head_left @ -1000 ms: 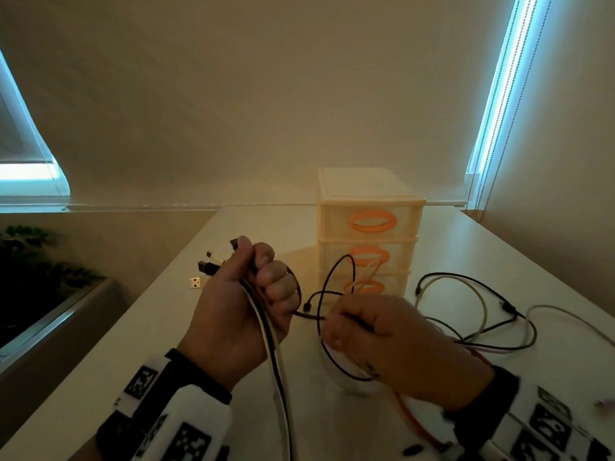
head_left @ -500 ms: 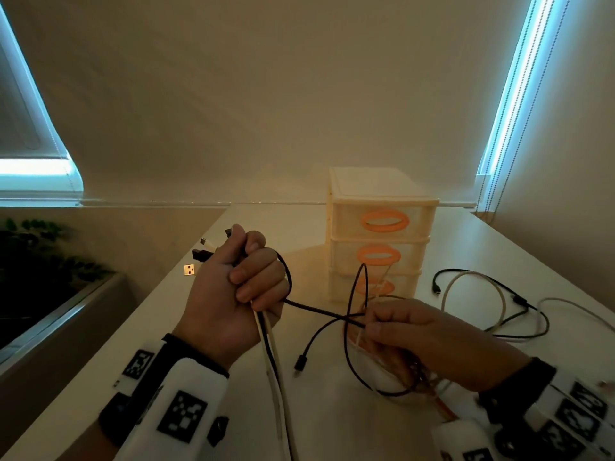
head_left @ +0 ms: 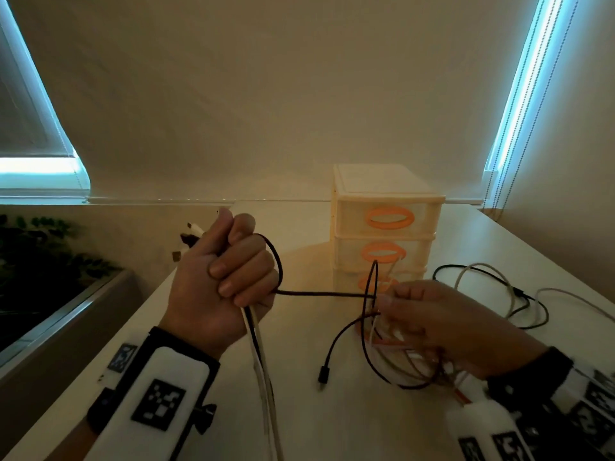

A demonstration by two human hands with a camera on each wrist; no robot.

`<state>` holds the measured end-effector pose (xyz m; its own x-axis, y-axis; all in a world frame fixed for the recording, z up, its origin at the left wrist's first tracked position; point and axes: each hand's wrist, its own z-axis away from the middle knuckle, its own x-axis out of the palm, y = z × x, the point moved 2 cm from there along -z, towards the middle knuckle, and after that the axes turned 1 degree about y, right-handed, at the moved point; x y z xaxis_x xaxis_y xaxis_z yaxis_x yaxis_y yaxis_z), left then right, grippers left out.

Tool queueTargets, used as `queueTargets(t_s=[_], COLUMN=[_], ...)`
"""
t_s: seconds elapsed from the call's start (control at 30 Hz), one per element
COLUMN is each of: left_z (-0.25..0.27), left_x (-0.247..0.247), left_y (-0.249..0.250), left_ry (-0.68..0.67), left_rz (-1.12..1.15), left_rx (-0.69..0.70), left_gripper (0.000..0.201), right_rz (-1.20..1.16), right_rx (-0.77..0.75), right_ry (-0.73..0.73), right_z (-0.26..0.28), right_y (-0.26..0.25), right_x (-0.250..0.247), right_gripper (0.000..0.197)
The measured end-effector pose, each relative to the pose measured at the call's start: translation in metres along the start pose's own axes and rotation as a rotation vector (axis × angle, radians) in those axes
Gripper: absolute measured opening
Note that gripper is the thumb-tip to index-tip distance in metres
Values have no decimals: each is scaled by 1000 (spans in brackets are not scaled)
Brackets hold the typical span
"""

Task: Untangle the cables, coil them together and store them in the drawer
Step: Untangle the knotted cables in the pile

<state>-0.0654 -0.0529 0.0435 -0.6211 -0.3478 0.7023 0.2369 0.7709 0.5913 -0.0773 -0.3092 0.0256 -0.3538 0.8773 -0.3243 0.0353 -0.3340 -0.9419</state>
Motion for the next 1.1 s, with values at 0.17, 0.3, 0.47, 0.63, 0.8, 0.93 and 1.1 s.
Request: queueTargets(t_s=[0.17, 0.3, 0.47, 0.63, 0.8, 0.93, 1.1], left_z=[3, -1, -10, -9, -7, -6, -6], left_x=[10, 13, 6, 1, -15, -22, -22], left_y=[-36, -73, -54, -39, -24, -29, -17], left_ry=[-30, 53, 317, 420, 293, 236, 182], left_rz=[-356, -333, -171, -18, -23, -12, -27], left_rx=[-257, -393, -47, 125, 55, -6, 3], left_gripper=[49, 50, 52, 52, 44, 46, 47], right_rz=[109, 166, 323, 495, 497, 449, 496], right_rx=[-215, -540, -774, -456, -410, -304, -125], right_ry=[425, 539, 310, -61, 191, -48, -282], right_z=[-2, 0, 6, -7, -7, -5, 6], right_y=[-11, -12, -10, 4, 3, 4, -2], right_x=[4, 25, 40, 50, 34, 39, 24], right_gripper=[29, 17, 13, 21, 19, 16, 20])
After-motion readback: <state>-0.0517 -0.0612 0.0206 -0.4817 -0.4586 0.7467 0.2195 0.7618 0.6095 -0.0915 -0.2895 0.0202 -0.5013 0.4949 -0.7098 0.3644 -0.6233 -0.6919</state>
